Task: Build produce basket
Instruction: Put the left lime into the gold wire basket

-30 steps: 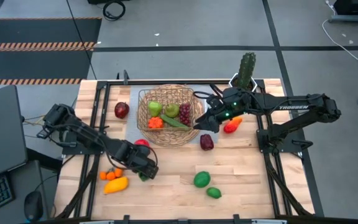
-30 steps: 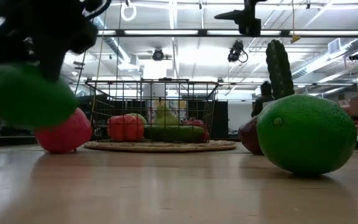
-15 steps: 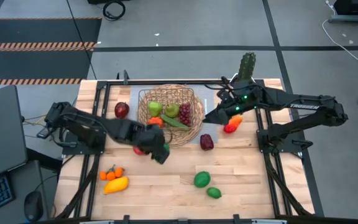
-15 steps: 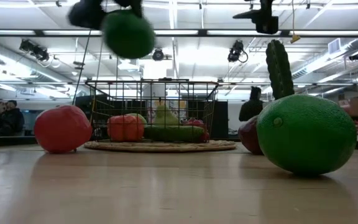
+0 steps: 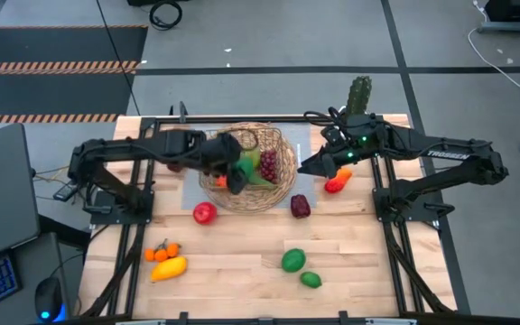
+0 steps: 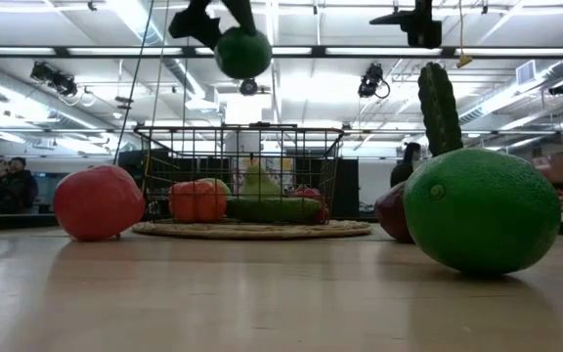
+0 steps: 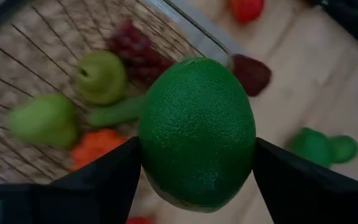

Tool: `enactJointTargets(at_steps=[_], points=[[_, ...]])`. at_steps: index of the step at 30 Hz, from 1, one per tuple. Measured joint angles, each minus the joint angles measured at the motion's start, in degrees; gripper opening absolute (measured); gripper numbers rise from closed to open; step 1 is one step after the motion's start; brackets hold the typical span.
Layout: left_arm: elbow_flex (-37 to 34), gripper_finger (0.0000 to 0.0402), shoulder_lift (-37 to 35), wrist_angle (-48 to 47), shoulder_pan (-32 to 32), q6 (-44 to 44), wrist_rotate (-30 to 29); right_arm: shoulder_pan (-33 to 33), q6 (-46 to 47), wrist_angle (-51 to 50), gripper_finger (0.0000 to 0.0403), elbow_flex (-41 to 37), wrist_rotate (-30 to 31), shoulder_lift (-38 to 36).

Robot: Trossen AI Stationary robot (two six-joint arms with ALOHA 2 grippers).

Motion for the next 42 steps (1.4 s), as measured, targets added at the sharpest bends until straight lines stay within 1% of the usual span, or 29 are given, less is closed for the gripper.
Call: enactJointTargets(at_steps=[2,7,14,19,22,25,33,37,42], points=[[0.03,0.0289,0.00,-0.69,2.10,1.95,0.02,0.00,0.19,0.00,0.0310,0.00,0.00,0.00],[-0.18,0.0289,0.00,-2.83,5.93,2.56,0.07,0.04,0.09,0.00,0.0310,0.00,0.00,0.00],[-0.23,0.0310,0.00,-9.19,9.23,3.40,0.18,0.07,-1.03,0.02,0.0310,0.00,0.00,0.00],[-0.27,0.0313,0.00,-10.14,11.23,3.94,1.30,0.07,-1.94,0.00,0.0310,0.00,0.00,0.00],[-0.27,0.0314,0.08,-10.15,12.32,4.11,3.21,0.04,-2.18,0.01,0.0310,0.00,0.00,0.00],[-0.32,0.0315,0.71,-10.34,12.94,6.53,5.61,0.07,-2.91,0.00,0.0310,0.00,0.00,0.02],[-0.32,0.0315,1.76,-10.24,12.75,11.00,6.24,0.02,-3.05,0.09,0.0310,0.00,0.00,0.04],[-0.32,0.0315,2.03,-10.23,12.78,11.43,6.19,0.02,-3.05,0.23,0.0310,0.00,0.00,0.04],[-0.32,0.0315,2.14,-10.54,12.76,14.07,6.02,0.02,-3.27,0.31,0.0310,0.00,0.00,0.04]])
